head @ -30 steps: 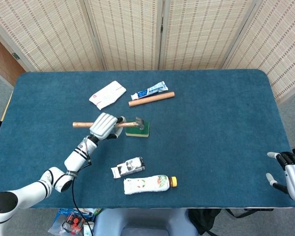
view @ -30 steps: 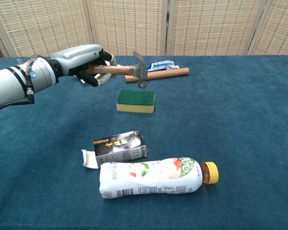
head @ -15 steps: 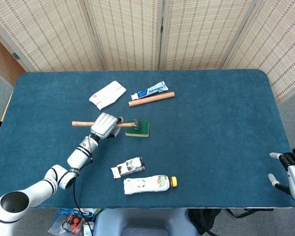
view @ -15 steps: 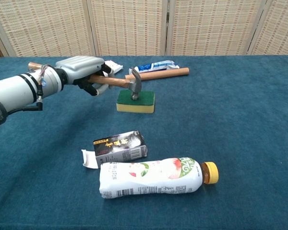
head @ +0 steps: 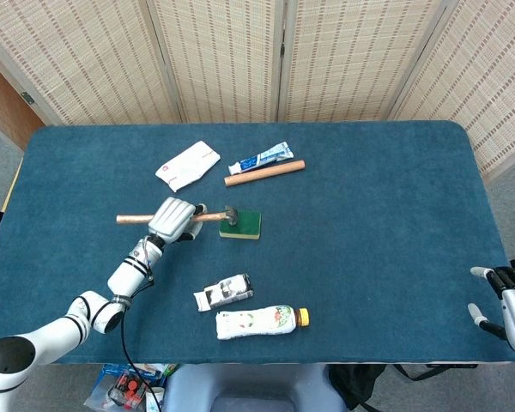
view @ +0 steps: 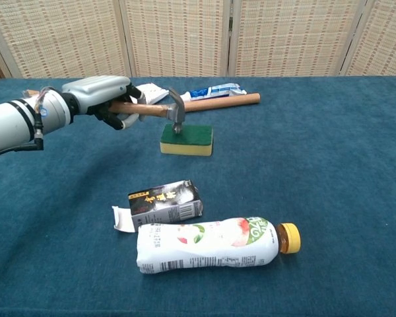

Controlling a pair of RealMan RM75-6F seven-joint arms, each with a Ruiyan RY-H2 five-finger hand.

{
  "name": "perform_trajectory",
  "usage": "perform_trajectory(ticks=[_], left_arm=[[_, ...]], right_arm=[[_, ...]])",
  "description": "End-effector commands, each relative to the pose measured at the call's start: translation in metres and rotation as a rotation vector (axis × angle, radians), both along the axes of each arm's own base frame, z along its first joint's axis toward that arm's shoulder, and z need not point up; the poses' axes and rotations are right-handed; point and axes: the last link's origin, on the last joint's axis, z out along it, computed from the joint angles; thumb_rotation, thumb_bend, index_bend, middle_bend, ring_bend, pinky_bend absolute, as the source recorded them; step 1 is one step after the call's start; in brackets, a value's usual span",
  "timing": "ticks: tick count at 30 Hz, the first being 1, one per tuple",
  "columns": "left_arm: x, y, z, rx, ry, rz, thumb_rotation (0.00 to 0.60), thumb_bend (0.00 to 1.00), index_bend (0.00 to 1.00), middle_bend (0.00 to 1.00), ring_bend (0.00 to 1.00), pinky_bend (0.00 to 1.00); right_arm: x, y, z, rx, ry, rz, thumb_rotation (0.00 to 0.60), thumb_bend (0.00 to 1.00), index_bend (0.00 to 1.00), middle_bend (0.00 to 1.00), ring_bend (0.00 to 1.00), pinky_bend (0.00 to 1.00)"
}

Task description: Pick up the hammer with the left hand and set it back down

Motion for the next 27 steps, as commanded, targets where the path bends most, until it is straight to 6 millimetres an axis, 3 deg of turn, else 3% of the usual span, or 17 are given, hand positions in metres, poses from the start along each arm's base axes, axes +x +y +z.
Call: perform_trajectory(ticks=[1, 5, 14, 27], left_arm=[[0.0, -0.001, -0.007, -0.012, 0.023, 0.002, 0.6, 0.56, 0.67, 0.78, 0.86, 0.98], [0.001, -0.001, -0.007, -0.012, 0.019, 0.007, 0.6, 0.56, 0.67, 0.78, 0.86, 0.98], [-0.002, 0.002, 0.014, 0.008, -0.07, 0.042, 0.6, 0.56, 0.67, 0.78, 0.86, 0.98], [-0.042, 0.006, 0.031, -0.009, -0.033, 0.206, 0.6, 0.56, 0.63, 0.77, 0.83, 0.97]], right_arm=[[0.0, 0.0, 0.0, -0.002, 0.001, 0.0, 0.6, 0.25, 0.29, 0.33, 0.22, 0.26], [0.001, 0.001, 0.001, -0.005, 0.002, 0.0, 0.6, 0.25, 0.29, 0.33, 0.22, 0.26], [0.002, 0.0, -0.001, -0.001, 0.002, 0.004, 0.6, 0.25, 0.29, 0.33, 0.22, 0.26], [0.004, -0.003, -0.003, 0.005, 0.003, 0.012, 0.6, 0.25, 0.29, 0.33, 0.22, 0.26]])
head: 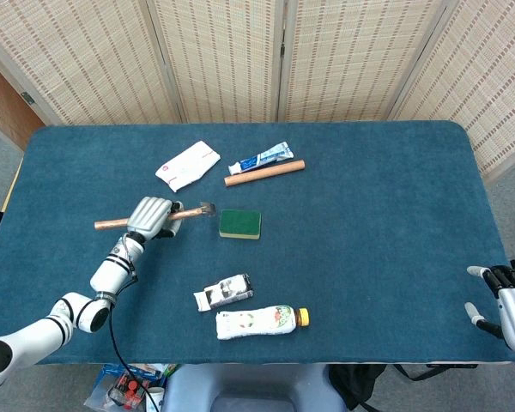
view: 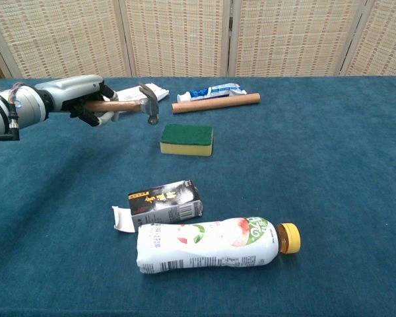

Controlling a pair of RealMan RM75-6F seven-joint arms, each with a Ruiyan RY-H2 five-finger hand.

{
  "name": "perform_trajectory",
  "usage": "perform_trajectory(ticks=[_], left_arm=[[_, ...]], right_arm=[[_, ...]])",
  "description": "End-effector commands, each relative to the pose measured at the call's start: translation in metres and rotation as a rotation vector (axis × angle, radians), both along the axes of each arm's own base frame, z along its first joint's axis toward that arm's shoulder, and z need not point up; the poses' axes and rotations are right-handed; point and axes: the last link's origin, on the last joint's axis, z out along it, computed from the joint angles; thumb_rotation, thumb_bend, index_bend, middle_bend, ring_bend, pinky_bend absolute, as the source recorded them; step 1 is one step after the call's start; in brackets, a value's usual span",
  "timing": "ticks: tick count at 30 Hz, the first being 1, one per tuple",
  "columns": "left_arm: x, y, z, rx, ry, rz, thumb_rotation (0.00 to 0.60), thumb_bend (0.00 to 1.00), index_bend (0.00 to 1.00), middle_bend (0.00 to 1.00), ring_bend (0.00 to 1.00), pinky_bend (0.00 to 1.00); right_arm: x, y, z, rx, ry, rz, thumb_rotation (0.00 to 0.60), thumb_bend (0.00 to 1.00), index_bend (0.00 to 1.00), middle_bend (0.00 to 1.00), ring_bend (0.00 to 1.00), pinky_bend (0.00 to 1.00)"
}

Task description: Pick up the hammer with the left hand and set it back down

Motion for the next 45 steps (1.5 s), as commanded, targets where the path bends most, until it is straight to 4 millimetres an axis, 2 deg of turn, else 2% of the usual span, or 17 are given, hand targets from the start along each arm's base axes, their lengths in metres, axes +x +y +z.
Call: perform_trajectory(ticks=[1, 2, 3, 5, 7, 10, 12, 17, 24, 26, 28, 30, 35, 42, 45], left_arm=[[-0.009, -0.001, 0.003, -0.009, 0.012, 0.03, 0.6, 0.56, 0.61, 0.76, 0.81, 0.96], [-0.01, -0.002, 0.003, -0.013, 0.015, 0.035, 0.6, 0.56, 0.57, 0.72, 0.76, 0.92], [-0.012, -0.003, 0.004, -0.018, 0.014, 0.039, 0.6, 0.55, 0.5, 0.66, 0.68, 0.83], [-0.014, -0.006, 0.005, -0.013, 0.008, 0.04, 0.6, 0.52, 0.32, 0.45, 0.41, 0.55], [-0.015, -0.008, 0.009, 0.009, 0.0, 0.034, 0.6, 0.43, 0.11, 0.2, 0.15, 0.26], [-0.016, -0.012, 0.015, 0.038, -0.019, 0.036, 0.6, 0.36, 0.0, 0.04, 0.02, 0.09], [-0.016, -0.014, 0.02, 0.067, -0.022, 0.03, 0.6, 0.34, 0.0, 0.0, 0.0, 0.04], [-0.022, -0.027, 0.039, 0.159, -0.048, 0.048, 0.6, 0.32, 0.0, 0.0, 0.0, 0.02], [-0.047, -0.065, 0.076, 0.256, 0.018, 0.142, 0.6, 0.32, 0.0, 0.0, 0.0, 0.02], [-0.051, -0.072, 0.081, 0.264, 0.031, 0.155, 0.6, 0.32, 0.0, 0.0, 0.0, 0.02], [-0.061, -0.087, 0.092, 0.296, 0.058, 0.182, 0.6, 0.32, 0.0, 0.0, 0.0, 0.02], [-0.075, -0.114, 0.105, 0.351, 0.078, 0.21, 0.6, 0.32, 0.0, 0.0, 0.0, 0.02], [-0.088, -0.158, 0.119, 0.409, 0.064, 0.225, 0.6, 0.32, 0.0, 0.0, 0.01, 0.02], [-0.098, -0.207, 0.125, 0.448, 0.037, 0.231, 0.6, 0.31, 0.0, 0.0, 0.01, 0.01], [-0.099, -0.22, 0.124, 0.451, 0.057, 0.227, 0.6, 0.31, 0.0, 0.0, 0.01, 0.01]], right_arm=[[0.001, -0.001, 0.0, 0.0, 0.0, 0.003, 0.6, 0.25, 0.29, 0.33, 0.22, 0.26], [0.001, -0.001, 0.0, 0.001, 0.001, 0.003, 0.6, 0.25, 0.29, 0.33, 0.22, 0.26], [0.001, -0.001, 0.0, 0.001, 0.001, 0.005, 0.6, 0.25, 0.29, 0.33, 0.22, 0.26], [0.002, -0.001, 0.0, 0.0, 0.002, 0.007, 0.6, 0.25, 0.29, 0.33, 0.22, 0.26], [0.003, -0.001, 0.0, -0.001, 0.003, 0.009, 0.6, 0.25, 0.29, 0.33, 0.22, 0.26], [0.003, 0.0, 0.0, -0.001, 0.002, 0.01, 0.6, 0.25, 0.29, 0.33, 0.22, 0.26], [0.003, 0.0, 0.0, -0.002, 0.0, 0.01, 0.6, 0.25, 0.29, 0.33, 0.22, 0.26], [0.002, 0.003, 0.001, -0.005, -0.003, 0.008, 0.6, 0.25, 0.29, 0.33, 0.22, 0.26], [-0.002, 0.005, 0.002, -0.006, -0.009, 0.004, 0.6, 0.25, 0.29, 0.33, 0.22, 0.26], [-0.002, 0.006, 0.002, -0.004, -0.01, 0.002, 0.6, 0.25, 0.29, 0.33, 0.22, 0.26], [-0.003, 0.006, 0.001, 0.002, -0.011, 0.001, 0.6, 0.25, 0.29, 0.33, 0.22, 0.26], [-0.003, 0.005, 0.0, 0.006, -0.014, 0.003, 0.6, 0.25, 0.29, 0.33, 0.22, 0.26], [-0.002, 0.004, -0.003, 0.012, -0.015, 0.012, 0.6, 0.25, 0.29, 0.33, 0.22, 0.26], [0.001, -0.001, -0.006, 0.021, -0.017, 0.025, 0.6, 0.25, 0.29, 0.33, 0.22, 0.26], [0.002, -0.003, -0.007, 0.027, -0.015, 0.028, 0.6, 0.25, 0.29, 0.33, 0.22, 0.26]])
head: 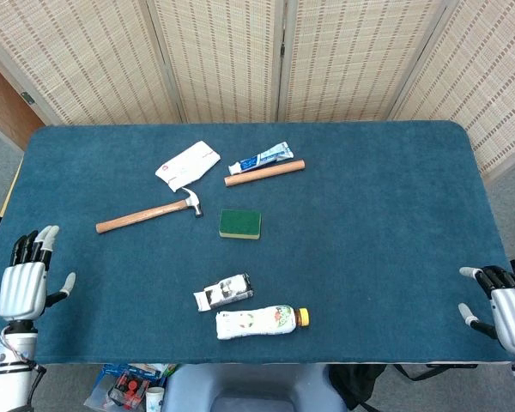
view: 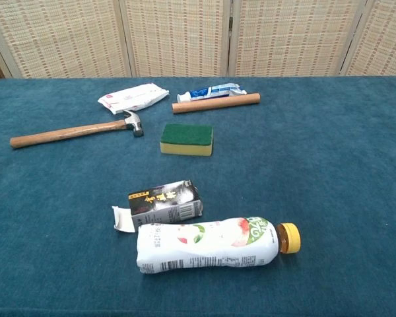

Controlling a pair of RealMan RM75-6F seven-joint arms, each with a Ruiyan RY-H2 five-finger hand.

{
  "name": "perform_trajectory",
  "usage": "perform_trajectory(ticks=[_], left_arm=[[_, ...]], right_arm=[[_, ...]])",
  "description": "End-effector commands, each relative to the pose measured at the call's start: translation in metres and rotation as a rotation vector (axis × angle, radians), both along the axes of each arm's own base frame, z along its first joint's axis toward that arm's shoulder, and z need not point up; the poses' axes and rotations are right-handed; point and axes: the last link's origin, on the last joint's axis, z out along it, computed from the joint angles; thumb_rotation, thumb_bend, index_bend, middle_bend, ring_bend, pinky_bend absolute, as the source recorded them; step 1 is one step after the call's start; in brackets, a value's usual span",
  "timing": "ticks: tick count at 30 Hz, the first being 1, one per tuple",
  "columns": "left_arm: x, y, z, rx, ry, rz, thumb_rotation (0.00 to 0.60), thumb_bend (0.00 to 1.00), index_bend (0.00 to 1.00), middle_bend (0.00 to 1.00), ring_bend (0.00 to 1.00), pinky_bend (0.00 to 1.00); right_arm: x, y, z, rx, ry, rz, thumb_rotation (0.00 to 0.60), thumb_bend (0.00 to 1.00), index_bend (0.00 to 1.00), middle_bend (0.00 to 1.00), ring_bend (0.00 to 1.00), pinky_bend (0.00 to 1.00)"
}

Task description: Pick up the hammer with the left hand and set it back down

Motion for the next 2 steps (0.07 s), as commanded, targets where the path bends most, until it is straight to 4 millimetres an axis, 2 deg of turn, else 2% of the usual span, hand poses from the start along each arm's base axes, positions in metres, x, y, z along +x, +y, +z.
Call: perform_trajectory(ticks=[1, 2], left_arm=[[-0.0011, -0.0162, -0.0008, -0.009, 0.016, 0.006, 0.6, 0.31, 0.0, 0.0, 0.01, 0.01], [-0.001, -0.0185, -0.0009, -0.01, 0.017, 0.008, 0.6, 0.31, 0.0, 0.0, 0.01, 0.01]], right_arm=[[0.0014, -0.0024, -0.0013, 0.006, 0.0, 0.005, 0.6, 0.25, 0.29, 0.33, 0.22, 0.26], [0.0019, -0.0031, -0.0019, 0.008, 0.0, 0.007, 0.6, 0.25, 0.29, 0.33, 0.22, 0.26]])
